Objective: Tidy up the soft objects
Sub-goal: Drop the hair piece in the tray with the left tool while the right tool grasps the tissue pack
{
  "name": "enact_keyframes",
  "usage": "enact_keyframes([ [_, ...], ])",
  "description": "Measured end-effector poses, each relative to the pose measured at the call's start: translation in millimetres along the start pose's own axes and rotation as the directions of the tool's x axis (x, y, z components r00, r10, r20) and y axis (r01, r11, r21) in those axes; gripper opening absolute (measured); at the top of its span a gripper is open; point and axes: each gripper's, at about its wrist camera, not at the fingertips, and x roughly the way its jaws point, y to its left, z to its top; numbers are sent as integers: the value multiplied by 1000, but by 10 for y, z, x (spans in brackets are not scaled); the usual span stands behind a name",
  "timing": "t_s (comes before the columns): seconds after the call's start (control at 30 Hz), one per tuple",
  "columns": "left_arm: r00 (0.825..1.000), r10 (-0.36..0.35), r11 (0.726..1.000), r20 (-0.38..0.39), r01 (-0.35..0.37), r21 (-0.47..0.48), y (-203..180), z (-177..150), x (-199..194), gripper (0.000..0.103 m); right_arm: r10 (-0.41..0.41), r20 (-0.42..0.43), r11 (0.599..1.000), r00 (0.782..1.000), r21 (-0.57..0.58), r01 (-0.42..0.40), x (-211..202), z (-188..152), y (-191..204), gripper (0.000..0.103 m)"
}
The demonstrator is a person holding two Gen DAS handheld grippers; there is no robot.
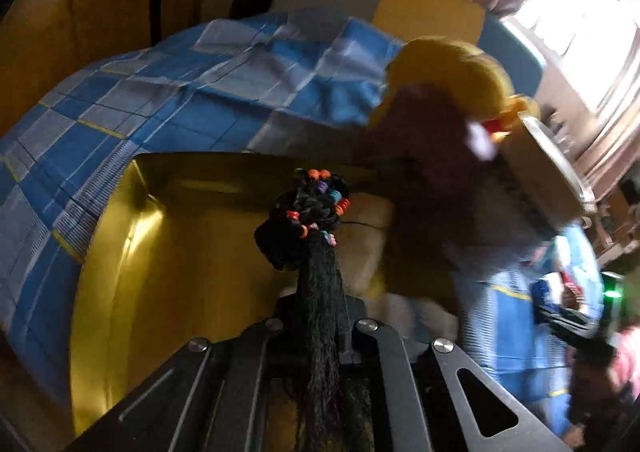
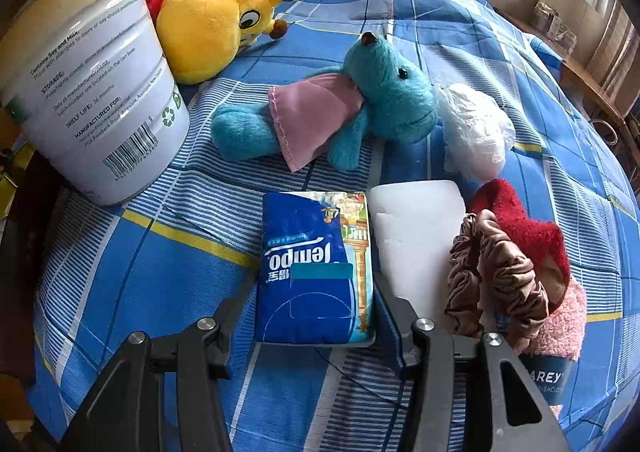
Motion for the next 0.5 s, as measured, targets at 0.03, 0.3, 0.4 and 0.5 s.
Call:
enact_keyframes([
  [0.03,1000,7,1000,-8,-7,6,10,23,68,7,0,1,1000,1000,-2,0,-7,-6,6,53],
  [0.3,998,63,998,-18,-63,-9,95,135,382,18,-4,6,1000,1000,-3,4,-10,-22,11,53],
  [0.4,995,99,995,-5,-99,-7,90,121,351,31,-2,5,1000,1000,-2,3,-12,-19,2,53],
  [0.5,987,156,988,39,-156,-7,61,54,220,56,-4,6,1000,1000,-3,4,-15,-20,4,53],
])
